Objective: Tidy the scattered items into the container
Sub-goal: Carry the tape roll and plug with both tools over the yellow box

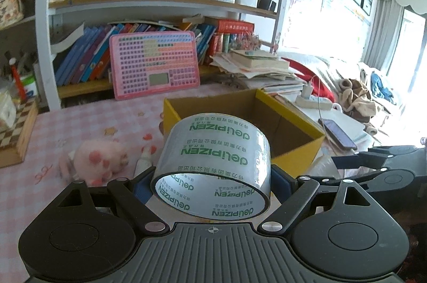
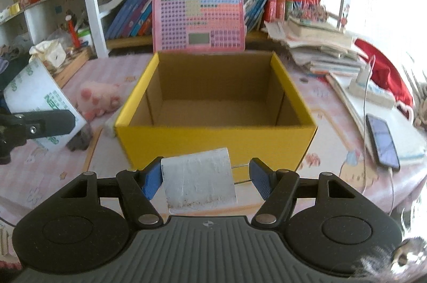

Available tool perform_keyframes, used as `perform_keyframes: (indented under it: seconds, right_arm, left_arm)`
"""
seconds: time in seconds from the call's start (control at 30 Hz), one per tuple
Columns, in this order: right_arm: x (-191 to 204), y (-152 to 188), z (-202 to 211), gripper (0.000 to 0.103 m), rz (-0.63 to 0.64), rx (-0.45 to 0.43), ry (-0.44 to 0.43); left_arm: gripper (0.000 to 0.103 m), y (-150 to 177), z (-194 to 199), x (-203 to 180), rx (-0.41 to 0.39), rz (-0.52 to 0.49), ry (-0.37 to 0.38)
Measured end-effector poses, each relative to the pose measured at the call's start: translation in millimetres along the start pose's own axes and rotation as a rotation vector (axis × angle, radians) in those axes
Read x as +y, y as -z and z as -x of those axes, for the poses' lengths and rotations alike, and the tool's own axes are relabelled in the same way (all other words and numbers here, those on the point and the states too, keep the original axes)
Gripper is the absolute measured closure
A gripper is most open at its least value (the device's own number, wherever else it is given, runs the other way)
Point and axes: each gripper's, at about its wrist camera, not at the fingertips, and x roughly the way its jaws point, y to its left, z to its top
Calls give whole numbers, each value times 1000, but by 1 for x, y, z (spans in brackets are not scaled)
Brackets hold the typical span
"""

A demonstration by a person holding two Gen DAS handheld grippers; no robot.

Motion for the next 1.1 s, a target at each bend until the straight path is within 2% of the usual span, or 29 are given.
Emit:
perform_keyframes:
  seconds: [0.4,0.63,0.83,0.97,1.1]
  right_arm:
    - [-34,-44,-27,37,118,-97,-52]
    - [-46,-72,-65,37,241,-81,-113]
    - [-43,-85,-110,37,464,-26,-176]
    - [-31,-85,-137,37,716,-16,-178]
    - [-26,-88,-168,36,860,56,-242]
  left_arm:
    - [15,-35,-42,-19,-31,-10,-48]
    - [15,-61,-74,-26,-26,-58,-80]
    - [15,-78,-116,-31,41,-161,-97]
    - [15,-82,-153,-37,128,-280,-93]
    - [15,-80,-187,-42,220,-385,-104]
